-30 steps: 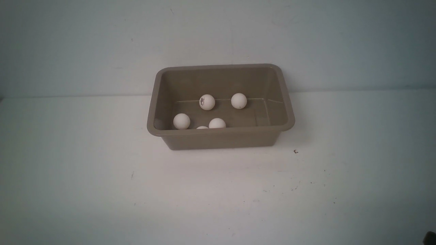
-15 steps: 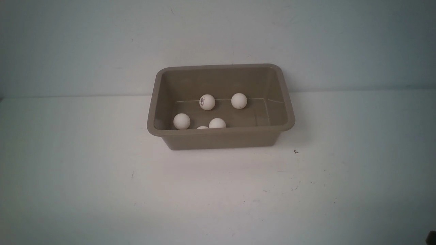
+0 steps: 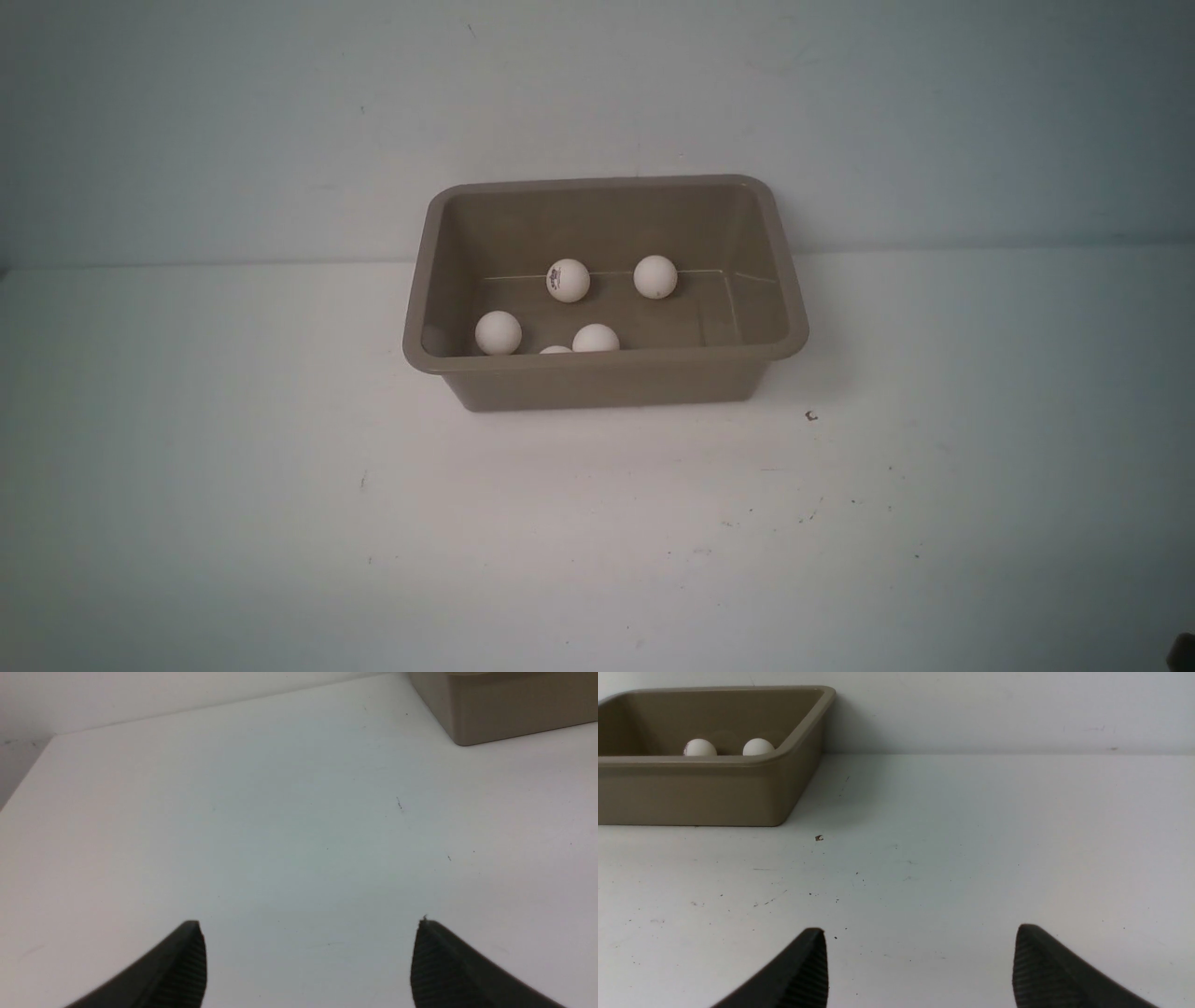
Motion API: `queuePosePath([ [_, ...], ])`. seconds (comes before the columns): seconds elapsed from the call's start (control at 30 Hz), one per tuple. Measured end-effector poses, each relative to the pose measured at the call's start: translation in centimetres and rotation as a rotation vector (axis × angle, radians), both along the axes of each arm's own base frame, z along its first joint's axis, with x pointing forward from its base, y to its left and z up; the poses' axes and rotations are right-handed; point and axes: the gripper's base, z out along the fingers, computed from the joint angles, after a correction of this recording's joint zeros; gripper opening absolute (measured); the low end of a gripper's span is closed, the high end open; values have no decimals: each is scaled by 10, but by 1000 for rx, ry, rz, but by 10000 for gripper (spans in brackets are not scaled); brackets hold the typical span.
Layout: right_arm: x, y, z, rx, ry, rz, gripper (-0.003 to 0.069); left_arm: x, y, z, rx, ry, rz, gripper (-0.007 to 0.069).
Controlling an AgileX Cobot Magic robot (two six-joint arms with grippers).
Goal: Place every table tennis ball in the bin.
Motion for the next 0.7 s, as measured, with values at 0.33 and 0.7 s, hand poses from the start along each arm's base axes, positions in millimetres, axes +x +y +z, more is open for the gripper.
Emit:
queuePosePath([
  [0.33,0,0,1,-1,-13,-1,482,1,0,1,-1,-29,-1,531],
  [0.7,0,0,1,-2,-14,-1,482,1,0,1,0,-28,0,531],
])
